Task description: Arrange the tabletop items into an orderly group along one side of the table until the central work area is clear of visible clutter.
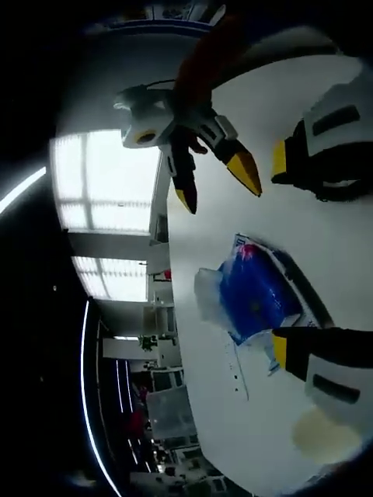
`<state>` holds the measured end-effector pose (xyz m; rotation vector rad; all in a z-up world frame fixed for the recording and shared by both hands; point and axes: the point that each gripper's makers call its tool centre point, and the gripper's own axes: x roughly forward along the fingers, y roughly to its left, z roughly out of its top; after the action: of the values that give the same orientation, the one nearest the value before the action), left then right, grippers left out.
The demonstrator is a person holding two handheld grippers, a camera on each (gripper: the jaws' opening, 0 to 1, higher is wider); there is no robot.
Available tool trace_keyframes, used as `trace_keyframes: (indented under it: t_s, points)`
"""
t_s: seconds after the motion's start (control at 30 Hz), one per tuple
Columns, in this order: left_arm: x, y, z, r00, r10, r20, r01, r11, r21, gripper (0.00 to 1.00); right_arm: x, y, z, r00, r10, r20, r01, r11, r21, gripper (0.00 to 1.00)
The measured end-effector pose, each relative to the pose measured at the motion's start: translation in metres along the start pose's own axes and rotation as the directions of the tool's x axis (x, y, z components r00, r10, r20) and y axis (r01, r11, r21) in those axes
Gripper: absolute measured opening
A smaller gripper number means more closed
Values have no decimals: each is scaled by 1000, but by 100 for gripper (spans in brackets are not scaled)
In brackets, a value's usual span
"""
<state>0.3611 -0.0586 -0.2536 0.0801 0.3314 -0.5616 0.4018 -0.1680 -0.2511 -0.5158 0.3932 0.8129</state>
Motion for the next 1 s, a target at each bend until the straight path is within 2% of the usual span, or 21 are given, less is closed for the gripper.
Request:
trace_keyframes:
  t_s: [0.13, 0.23, 0.3, 0.37, 0.47, 0.57, 0.63, 0.7, 0.87, 1.0]
  points:
    - [6, 2, 6, 1000, 5, 24, -4, 999, -38, 73, 3, -4, 3, 1000, -3, 7, 3, 1000, 5, 68]
    - [9, 9, 7, 999, 45, 16, -45, 998, -39, 72, 4, -6, 4, 1000, -8, 17, 8, 1000, 0, 61]
    - [10, 17, 7, 995, 98, 17, -97, 994, -45, 70, 6, -5, 3, 1000, -3, 19, 3, 1000, 18, 60]
    - [11, 24, 7, 990, 138, 20, -138, 990, -39, 69, 8, -3, 1, 1000, 5, 23, -6, 1000, 16, 54]
    - [14, 27, 6, 989, 146, 21, -144, 987, -72, 69, 11, -5, -3, 1000, -9, 18, 8, 1000, 27, 53]
    - [18, 27, 4, 989, 147, 11, -146, 987, -65, 68, 15, -3, -5, 1000, -2, 20, 1, 999, 41, 53]
    - [19, 29, 2, 988, 157, 1, -156, 986, -61, 67, 17, -4, -4, 1000, -10, 23, 10, 1000, 28, 47]
    - [19, 32, 2, 986, 169, 4, -168, 984, -59, 65, 20, -6, -2, 999, -28, 32, 28, 1000, 10, 43]
    - [20, 44, 5, 978, 209, 11, -208, 976, -72, 59, 26, -5, 5, 998, -24, 59, 22, 999, 35, 39]
    - [24, 45, 3, 979, 203, 6, -202, 976, -76, 58, 32, -5, 9, 996, -23, 82, 18, 998, 65, 35]
